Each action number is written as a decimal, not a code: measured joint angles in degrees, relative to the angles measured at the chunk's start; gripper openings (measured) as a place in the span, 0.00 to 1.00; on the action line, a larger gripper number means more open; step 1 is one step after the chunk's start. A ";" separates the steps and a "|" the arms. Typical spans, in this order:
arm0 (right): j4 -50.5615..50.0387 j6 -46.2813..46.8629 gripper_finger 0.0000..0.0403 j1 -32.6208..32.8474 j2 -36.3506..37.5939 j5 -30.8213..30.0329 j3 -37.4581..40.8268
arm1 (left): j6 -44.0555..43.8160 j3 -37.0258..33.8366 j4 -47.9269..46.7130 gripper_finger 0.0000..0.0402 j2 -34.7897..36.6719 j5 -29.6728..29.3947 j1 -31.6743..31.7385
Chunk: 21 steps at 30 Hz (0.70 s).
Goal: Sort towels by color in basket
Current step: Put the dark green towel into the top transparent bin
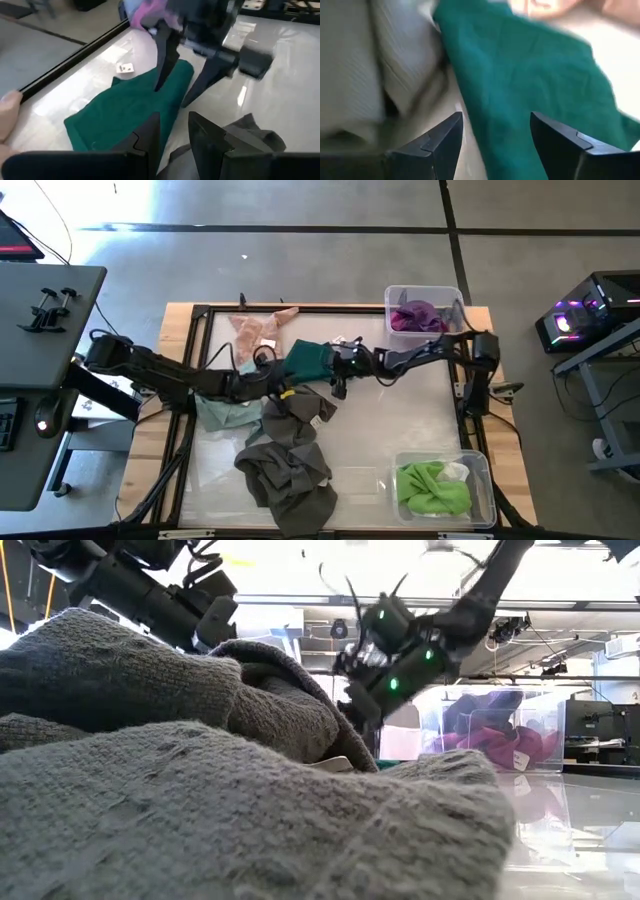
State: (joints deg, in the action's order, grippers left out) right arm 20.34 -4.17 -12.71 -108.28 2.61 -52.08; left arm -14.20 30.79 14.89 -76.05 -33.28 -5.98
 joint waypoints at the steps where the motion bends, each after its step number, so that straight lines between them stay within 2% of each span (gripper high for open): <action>1: 0.52 -0.76 0.56 -0.27 -1.23 -0.13 0.03 | -0.75 0.00 -0.12 0.22 -0.46 -0.45 -0.38; 5: 4.14 -0.90 0.55 -0.97 -5.62 -1.45 0.03 | -4.60 0.00 0.03 0.22 -2.54 -1.16 -1.73; 9: 9.02 -2.54 0.48 -1.63 -9.04 -1.10 -0.11 | -8.35 -0.01 0.54 0.22 -5.73 -4.42 -3.72; 14: 9.72 -3.04 0.26 -1.81 -10.01 -2.42 -0.23 | -9.01 -0.02 3.77 0.22 -9.98 -9.39 -6.07; 18: 13.65 1.88 0.05 -1.23 -10.35 -2.44 0.00 | -7.98 -0.04 4.29 0.22 -10.52 -14.16 -9.12; 21: 18.26 6.67 0.05 0.78 -10.63 -3.22 0.14 | -7.86 -0.04 4.47 0.22 -9.12 -20.76 -12.20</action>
State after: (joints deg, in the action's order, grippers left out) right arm 38.61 2.50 -11.93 -118.91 -0.61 -51.94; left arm -22.06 30.74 19.36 -85.17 -54.04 -18.18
